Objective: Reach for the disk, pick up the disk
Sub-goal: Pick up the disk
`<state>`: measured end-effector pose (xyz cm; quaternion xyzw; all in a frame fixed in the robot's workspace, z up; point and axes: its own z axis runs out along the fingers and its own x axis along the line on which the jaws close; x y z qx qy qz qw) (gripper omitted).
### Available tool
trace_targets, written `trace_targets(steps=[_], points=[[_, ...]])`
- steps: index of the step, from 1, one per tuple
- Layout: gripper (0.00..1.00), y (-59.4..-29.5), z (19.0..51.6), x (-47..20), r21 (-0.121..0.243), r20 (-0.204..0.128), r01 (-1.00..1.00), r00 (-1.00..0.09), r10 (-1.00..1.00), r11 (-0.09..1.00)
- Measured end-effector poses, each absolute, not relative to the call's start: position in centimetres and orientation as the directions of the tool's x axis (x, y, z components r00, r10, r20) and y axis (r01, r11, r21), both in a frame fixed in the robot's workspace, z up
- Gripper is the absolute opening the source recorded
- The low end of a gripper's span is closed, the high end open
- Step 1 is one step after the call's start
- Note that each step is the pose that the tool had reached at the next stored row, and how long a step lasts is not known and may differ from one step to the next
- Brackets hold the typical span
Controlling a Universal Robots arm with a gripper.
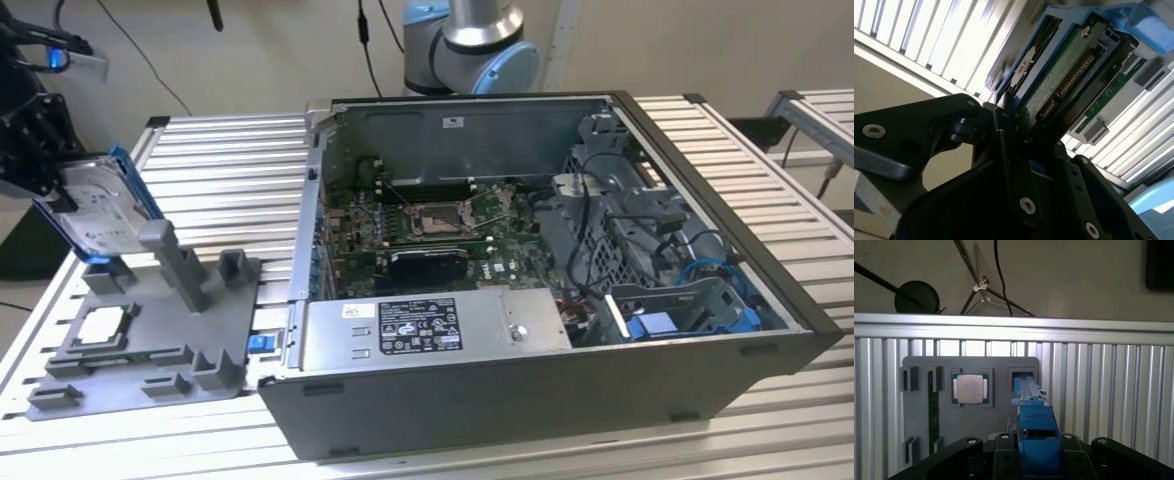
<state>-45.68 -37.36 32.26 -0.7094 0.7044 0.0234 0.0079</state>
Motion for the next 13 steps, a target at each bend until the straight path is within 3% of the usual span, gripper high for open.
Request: trace_targets(steps=[13], points=[[0.00,-37.4,33.7,-45.7,0.022,-0.044,-1.000,0.007,-0.999,-0.008]])
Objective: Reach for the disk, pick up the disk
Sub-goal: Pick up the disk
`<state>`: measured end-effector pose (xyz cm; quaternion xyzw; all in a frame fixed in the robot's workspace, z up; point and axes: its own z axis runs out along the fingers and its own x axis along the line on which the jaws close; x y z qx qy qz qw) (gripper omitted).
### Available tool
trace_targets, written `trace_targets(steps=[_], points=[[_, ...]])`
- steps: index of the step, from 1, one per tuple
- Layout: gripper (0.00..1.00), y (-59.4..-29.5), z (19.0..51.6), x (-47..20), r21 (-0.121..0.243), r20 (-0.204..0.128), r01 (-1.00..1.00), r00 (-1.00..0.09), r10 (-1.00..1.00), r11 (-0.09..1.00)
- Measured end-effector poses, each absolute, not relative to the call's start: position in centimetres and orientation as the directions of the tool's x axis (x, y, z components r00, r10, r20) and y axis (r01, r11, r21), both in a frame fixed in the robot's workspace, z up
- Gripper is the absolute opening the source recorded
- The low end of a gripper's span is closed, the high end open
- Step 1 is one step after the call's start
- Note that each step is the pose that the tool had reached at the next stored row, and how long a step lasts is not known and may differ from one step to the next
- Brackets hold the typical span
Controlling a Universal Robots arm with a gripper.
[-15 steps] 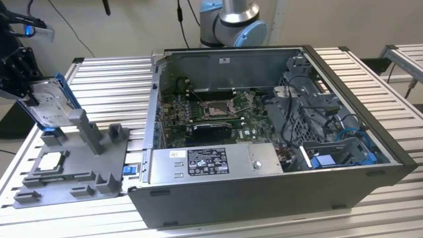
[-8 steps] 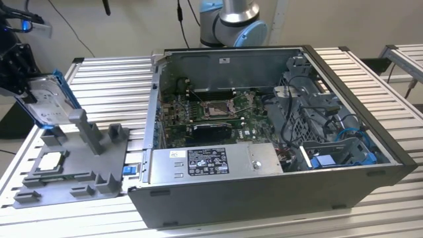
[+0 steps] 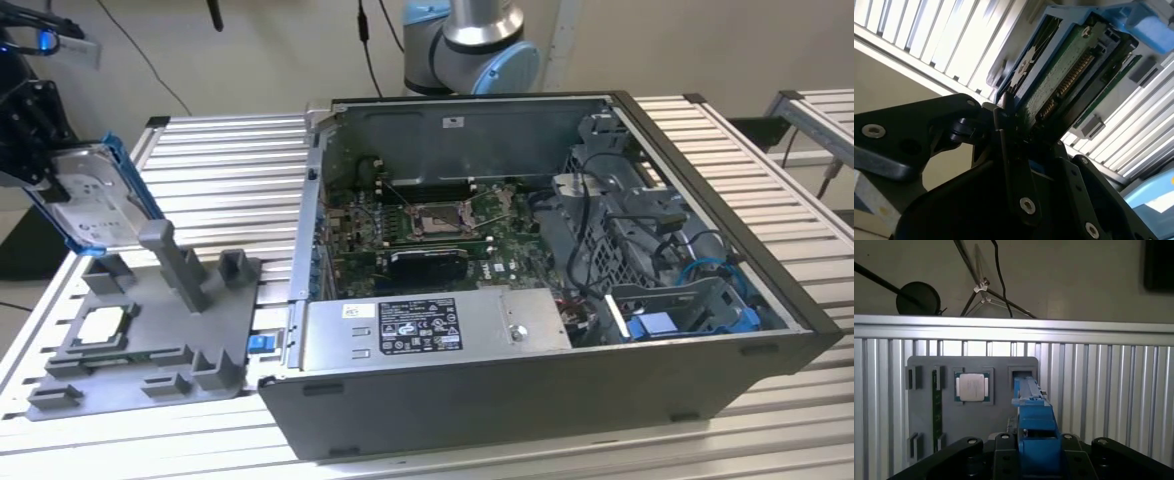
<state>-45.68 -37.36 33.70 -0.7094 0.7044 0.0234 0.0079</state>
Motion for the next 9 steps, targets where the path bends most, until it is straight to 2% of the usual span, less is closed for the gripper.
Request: trace_targets(steps=[9], points=[[0.00,-37.36,34.51,-45.68,0.022,-0.044,-1.000,0.007,-0.999,-0.008]])
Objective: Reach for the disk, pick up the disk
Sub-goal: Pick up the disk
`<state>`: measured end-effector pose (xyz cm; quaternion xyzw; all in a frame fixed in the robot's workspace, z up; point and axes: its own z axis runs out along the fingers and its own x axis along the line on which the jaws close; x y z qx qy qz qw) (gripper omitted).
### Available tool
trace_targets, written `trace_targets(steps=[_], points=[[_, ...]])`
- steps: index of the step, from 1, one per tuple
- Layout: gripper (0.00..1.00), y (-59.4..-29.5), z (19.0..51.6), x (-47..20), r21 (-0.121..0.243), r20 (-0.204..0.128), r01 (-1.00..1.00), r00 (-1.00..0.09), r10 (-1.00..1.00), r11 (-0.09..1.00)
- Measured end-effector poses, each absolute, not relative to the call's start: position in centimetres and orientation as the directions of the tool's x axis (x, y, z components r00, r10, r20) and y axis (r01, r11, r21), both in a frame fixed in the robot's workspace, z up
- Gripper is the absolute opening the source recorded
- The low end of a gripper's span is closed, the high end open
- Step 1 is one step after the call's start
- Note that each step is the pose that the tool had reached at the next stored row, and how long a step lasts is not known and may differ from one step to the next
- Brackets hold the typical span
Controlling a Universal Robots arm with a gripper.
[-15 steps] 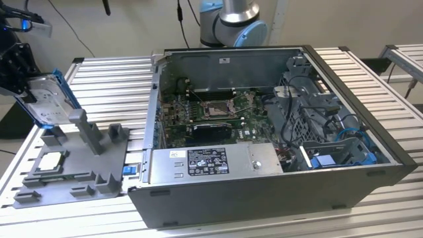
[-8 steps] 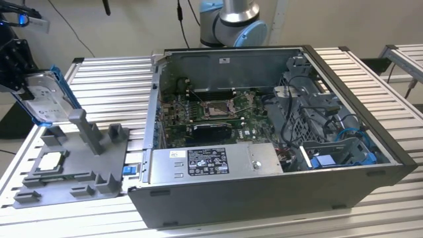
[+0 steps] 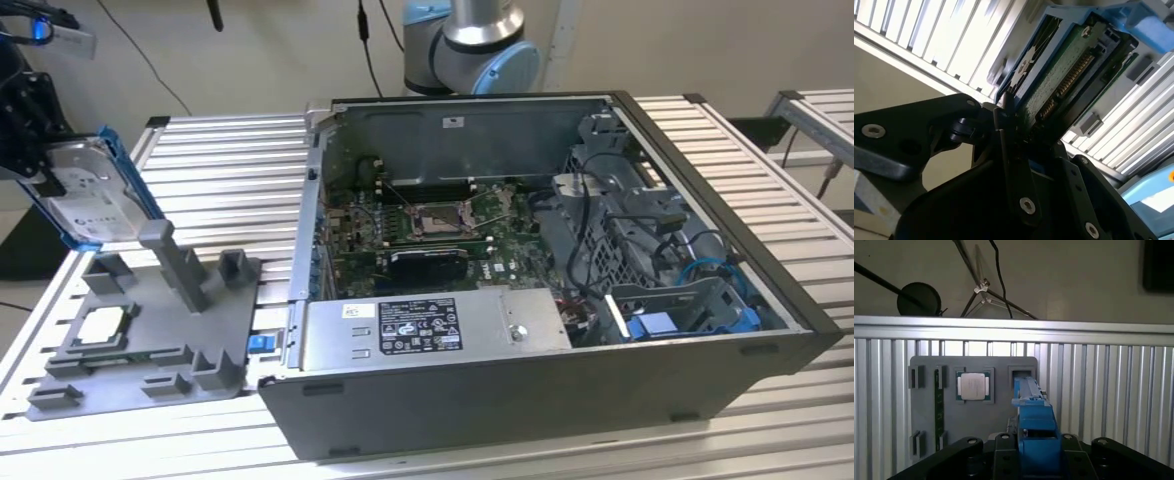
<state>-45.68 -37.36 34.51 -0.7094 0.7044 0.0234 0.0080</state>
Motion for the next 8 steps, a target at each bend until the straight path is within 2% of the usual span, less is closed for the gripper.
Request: trace_targets(steps=[8], points=[[0.00,-37.36,35.11,-45.68,0.022,-0.044,-1.000,0.007,-0.999,-0.008]])
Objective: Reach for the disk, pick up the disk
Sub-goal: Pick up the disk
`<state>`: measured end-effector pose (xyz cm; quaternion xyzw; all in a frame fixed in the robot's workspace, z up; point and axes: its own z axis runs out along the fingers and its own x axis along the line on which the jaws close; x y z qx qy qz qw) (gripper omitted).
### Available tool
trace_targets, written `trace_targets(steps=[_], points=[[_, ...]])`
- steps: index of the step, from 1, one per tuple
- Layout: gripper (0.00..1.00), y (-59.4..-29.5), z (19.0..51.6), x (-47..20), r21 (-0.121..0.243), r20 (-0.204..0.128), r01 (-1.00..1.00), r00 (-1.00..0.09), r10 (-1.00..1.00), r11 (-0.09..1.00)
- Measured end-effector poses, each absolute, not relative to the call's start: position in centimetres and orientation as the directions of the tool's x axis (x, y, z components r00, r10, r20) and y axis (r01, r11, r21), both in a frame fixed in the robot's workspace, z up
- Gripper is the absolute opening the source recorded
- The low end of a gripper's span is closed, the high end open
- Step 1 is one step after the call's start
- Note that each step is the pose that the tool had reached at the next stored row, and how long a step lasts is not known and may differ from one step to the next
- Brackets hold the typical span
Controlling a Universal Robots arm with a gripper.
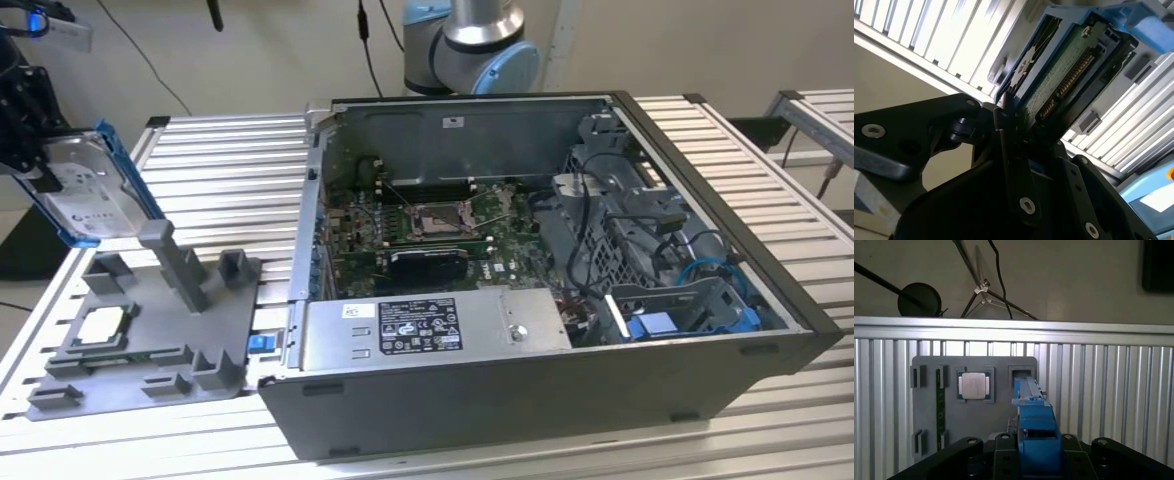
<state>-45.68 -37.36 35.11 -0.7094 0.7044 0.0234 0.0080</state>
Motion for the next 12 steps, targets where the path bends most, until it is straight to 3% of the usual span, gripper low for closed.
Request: trace_targets(steps=[12], points=[[0.00,-37.36,35.91,-45.68,0.022,-0.044,-1.000,0.007,-0.999,-0.008]])
